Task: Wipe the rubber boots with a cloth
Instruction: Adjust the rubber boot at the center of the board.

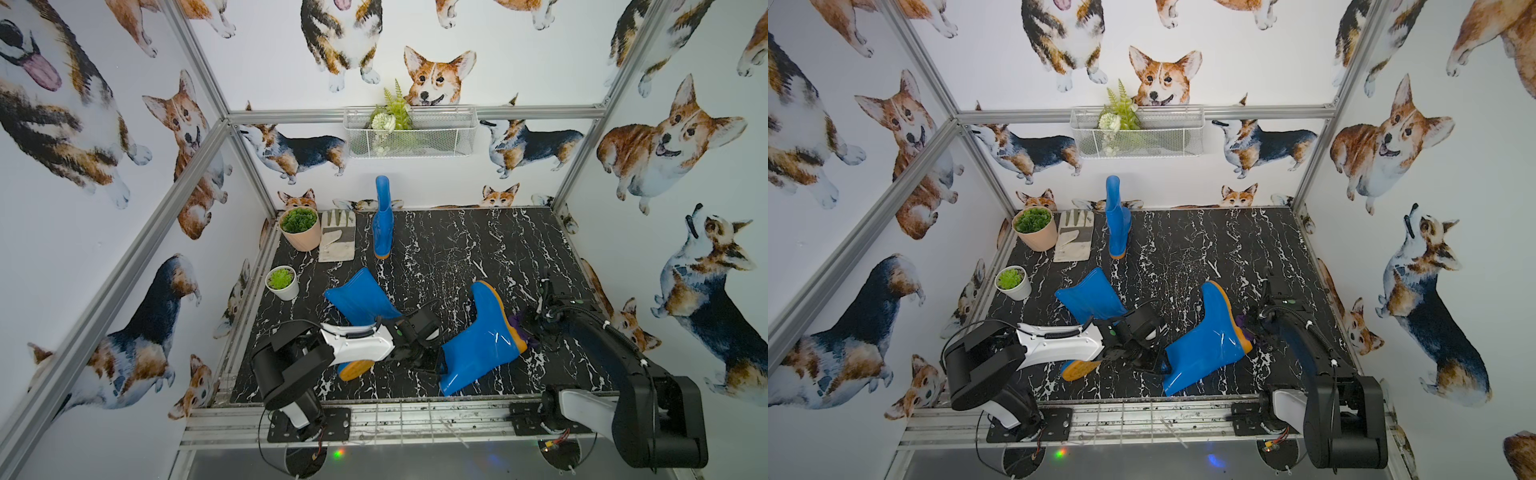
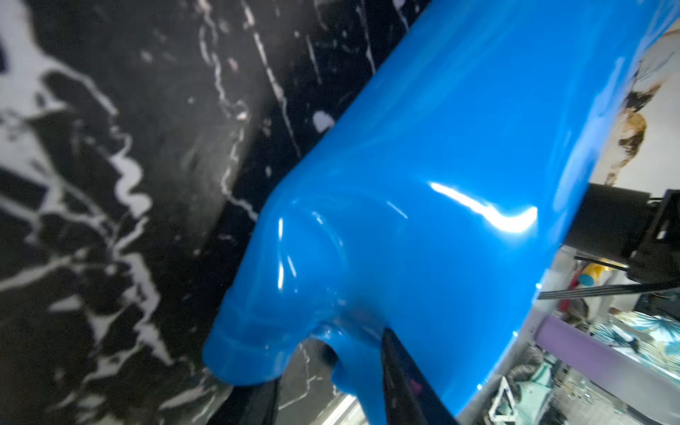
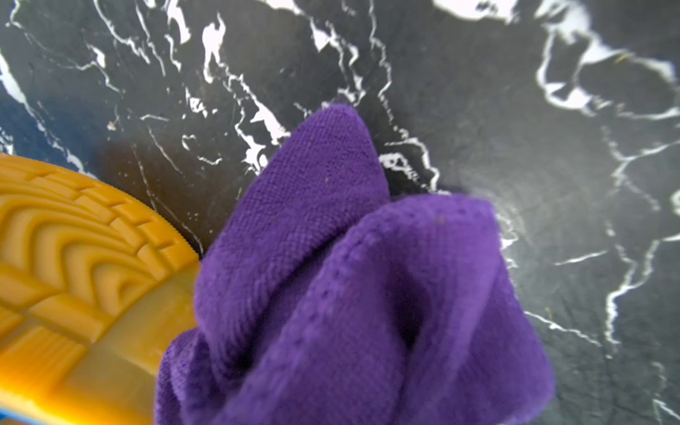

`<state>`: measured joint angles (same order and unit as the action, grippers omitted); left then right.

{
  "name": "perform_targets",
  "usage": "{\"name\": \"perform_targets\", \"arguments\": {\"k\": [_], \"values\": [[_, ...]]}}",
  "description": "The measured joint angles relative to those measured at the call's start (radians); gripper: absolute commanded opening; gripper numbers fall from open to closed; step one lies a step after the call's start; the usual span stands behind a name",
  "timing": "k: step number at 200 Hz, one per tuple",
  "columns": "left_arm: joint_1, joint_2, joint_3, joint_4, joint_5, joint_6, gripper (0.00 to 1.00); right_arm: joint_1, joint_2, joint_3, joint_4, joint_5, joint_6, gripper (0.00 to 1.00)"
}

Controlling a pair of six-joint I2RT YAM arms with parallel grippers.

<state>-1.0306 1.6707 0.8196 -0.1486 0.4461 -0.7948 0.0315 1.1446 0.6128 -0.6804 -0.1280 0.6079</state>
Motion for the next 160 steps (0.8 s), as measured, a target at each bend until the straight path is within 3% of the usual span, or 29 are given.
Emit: {"name": "perform_targets", "arguments": {"k": [88, 111, 160], "values": [[0.244, 0.068, 0.318, -0.100, -0.105, 0.159, 0.45, -0.007, 0.002, 0.043, -0.016, -0.036, 0.049, 0.00], [0.247, 0.018, 0.303, -0.142, -0.147, 0.164, 0.46, -0.007, -0.008, 0.129, -0.049, -0.009, 0.036, 0.00], [0.251, -0.106, 0.081, -0.104, -0.223, 0.059, 0.47, 0.033, -0.077, 0.220, -0.100, 0.030, 0.020, 0.00]]}}
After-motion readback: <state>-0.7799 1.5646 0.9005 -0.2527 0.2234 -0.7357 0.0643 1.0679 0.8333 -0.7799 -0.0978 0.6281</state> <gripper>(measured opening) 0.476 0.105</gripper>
